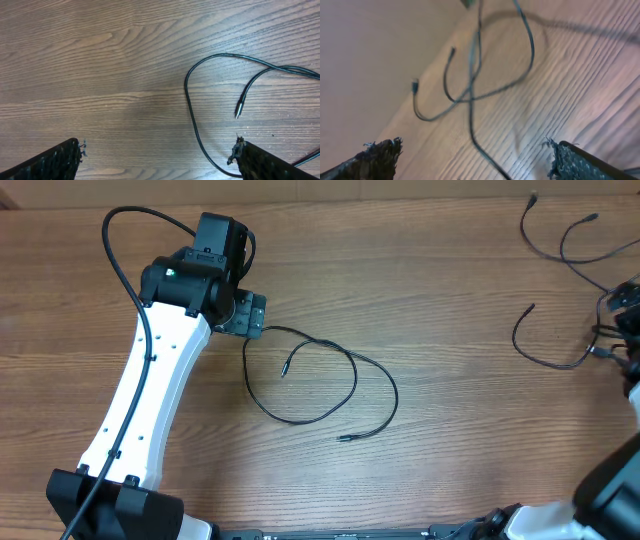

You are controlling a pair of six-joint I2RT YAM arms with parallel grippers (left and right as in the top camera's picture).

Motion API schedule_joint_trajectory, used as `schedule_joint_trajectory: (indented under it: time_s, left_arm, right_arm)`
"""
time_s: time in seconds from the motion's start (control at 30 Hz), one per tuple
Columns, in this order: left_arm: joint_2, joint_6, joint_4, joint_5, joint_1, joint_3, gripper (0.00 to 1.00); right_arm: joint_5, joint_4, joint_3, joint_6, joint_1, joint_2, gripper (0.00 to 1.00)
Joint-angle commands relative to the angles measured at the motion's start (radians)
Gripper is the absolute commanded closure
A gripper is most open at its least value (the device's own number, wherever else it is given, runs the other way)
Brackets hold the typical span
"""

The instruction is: Untangle cables

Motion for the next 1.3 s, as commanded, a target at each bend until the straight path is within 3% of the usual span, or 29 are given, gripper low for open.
schedule_joint_trajectory:
  time_s: [0.0,0.27,0.63,0.83,1.27]
  left_arm:
    - [0.006,0.015,0.003,-0.012,0.0,-0.005,0.0]
    - [0.006,0.015,0.003,-0.012,0.0,-0.005,0.01]
    - [0.006,0.015,0.003,-0.012,0.0,-0.005,0.0]
    - [0.006,0.015,0.003,-0.012,0.0,-0.005,0.0]
    - [0.006,0.015,0.003,-0.012,0.0,-0.005,0.0]
  right_arm:
    - [0.046,-0.153,0.01,-0.069,0.0,-0.122,0.0]
    - [0.049,-0.521,0.01,-0.287,0.04,-0.185,0.0]
    - [0.238,-0.843,0.009,-0.286,0.204,-0.184,0.0]
    - [0.338,-0.801,-0.052,-0.286,0.306,-0.172,0.0]
    - [0.347,-0.612,-0.206,-0.286,0.312,-0.115,0.0]
